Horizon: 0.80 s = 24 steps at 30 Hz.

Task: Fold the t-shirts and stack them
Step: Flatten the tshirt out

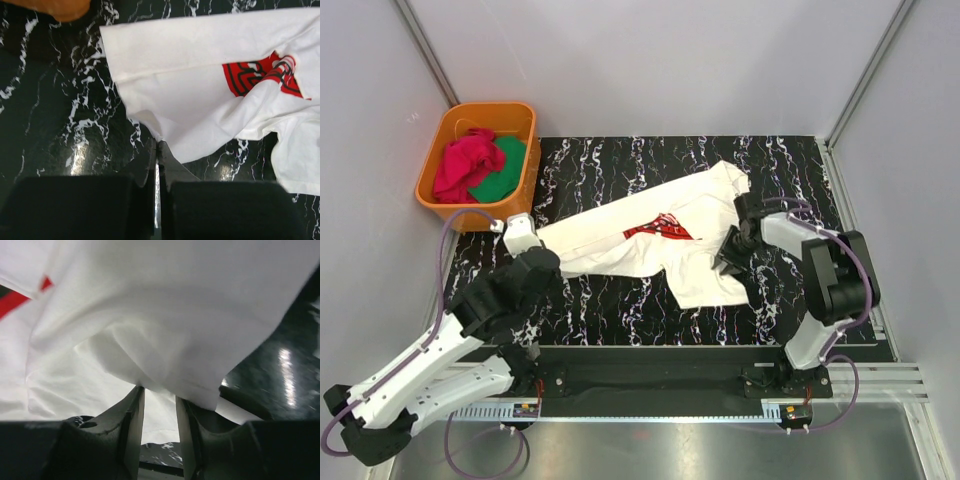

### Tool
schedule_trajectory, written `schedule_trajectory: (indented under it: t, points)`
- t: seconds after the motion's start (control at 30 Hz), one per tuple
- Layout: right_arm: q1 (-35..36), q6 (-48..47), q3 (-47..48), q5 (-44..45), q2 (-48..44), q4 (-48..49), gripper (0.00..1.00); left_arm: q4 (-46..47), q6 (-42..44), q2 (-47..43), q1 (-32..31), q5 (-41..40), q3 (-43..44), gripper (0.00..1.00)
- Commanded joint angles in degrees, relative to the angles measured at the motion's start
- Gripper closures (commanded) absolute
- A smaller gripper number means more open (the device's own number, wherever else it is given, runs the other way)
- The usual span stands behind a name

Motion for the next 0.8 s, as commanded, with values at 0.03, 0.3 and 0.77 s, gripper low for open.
schedule_trajectory:
  t: [0.03,0.3,0.77]
  points:
    - [4.6,1.1,11.5,-3.7,9.7,6.0,0.61,-0.8,4.8,0.1,0.4,-10.0,5.8,1.00]
    - [4.5,-6.1,16.0,10.4,1.5,-8.7,0.43,2.5,8.8,1.0,0.6,-9.2,6.9,1.00]
    - [-3.9,-5.1,-6.0,7.8,-10.0,-4.7,0.46,7.5,11.2,2.5,0.7,-2.6,4.2,1.00]
